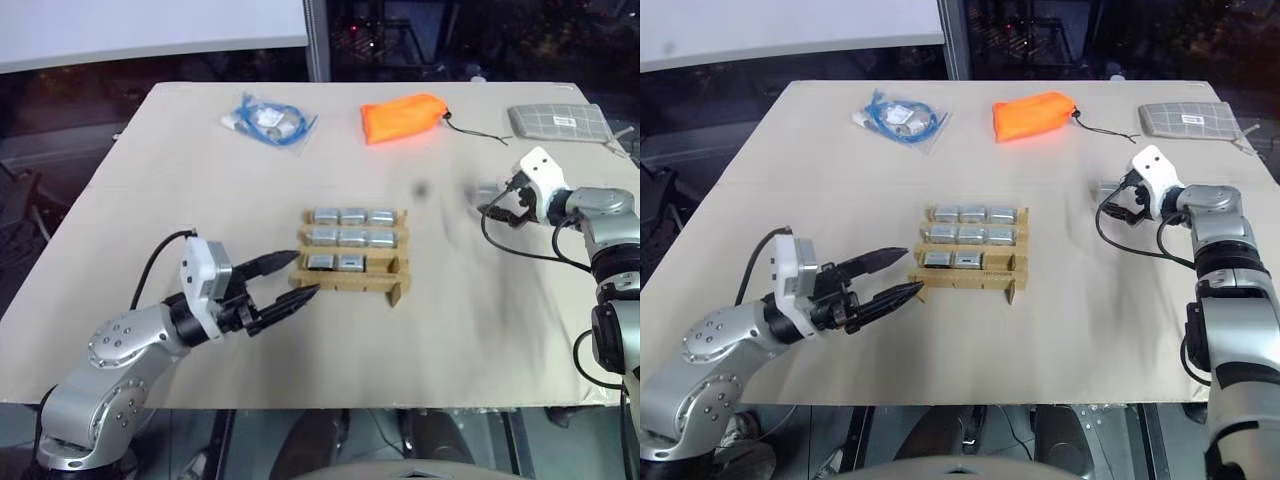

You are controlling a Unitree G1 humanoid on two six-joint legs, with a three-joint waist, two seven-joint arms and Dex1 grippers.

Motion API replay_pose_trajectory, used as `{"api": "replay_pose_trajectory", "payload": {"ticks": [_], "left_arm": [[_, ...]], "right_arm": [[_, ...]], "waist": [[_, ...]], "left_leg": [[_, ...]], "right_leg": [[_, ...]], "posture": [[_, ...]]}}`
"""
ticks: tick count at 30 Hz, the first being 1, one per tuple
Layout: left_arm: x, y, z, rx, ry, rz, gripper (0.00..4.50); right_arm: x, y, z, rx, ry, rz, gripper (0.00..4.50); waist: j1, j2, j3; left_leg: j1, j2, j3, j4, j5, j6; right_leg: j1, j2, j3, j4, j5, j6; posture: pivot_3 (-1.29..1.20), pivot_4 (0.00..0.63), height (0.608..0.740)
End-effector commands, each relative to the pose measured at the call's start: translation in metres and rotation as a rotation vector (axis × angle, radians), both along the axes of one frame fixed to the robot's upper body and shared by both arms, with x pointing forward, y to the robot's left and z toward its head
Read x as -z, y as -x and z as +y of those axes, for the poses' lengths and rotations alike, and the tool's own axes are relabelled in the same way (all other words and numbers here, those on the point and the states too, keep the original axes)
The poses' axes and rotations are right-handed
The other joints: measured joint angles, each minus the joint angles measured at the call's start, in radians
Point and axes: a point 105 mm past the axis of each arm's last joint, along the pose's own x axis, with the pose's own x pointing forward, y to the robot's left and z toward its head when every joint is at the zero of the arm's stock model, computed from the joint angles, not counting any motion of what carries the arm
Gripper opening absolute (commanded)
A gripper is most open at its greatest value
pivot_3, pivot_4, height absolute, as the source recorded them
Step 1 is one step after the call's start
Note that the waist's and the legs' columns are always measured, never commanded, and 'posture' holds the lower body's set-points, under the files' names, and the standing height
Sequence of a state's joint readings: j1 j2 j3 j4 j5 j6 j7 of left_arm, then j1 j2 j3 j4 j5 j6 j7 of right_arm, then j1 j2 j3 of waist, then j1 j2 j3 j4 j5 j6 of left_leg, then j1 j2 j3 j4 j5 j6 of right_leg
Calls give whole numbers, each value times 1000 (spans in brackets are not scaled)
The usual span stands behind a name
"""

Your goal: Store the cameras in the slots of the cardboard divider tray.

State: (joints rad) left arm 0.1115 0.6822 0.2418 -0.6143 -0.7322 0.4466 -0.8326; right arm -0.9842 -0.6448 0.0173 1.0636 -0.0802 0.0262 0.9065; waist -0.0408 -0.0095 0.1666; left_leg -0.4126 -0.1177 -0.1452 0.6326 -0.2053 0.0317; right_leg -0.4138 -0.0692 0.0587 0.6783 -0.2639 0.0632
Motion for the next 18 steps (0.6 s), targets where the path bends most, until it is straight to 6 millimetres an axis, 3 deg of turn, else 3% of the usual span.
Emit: {"api": "replay_pose_trajectory", "payload": {"ticks": [1, 14, 18], "left_arm": [[-8, 0, -4, 17, 3, -37, 3160], [-14, 3, -7, -32, 1, -51, 3160], [-14, 4, -7, -40, 2, -52, 3214]], "right_arm": [[-18, -5, 7, -43, 42, -62, 4454], [-17, -15, 15, -22, 76, -68, 4454], [-17, -15, 16, -30, 84, -66, 2882]], "waist": [[1, 0, 0], [1, 0, 0], [-1, 0, 0]], "left_leg": [[0, 0, 0, 0, 0, 0], [0, 0, 0, 0, 0, 0], [0, 0, 0, 0, 0, 0]], "right_leg": [[0, 0, 0, 0, 0, 0], [0, 0, 0, 0, 0, 0], [0, 0, 0, 0, 0, 0]], "posture": [[0, 150, 740], [0, 150, 740], [0, 150, 740]]}}
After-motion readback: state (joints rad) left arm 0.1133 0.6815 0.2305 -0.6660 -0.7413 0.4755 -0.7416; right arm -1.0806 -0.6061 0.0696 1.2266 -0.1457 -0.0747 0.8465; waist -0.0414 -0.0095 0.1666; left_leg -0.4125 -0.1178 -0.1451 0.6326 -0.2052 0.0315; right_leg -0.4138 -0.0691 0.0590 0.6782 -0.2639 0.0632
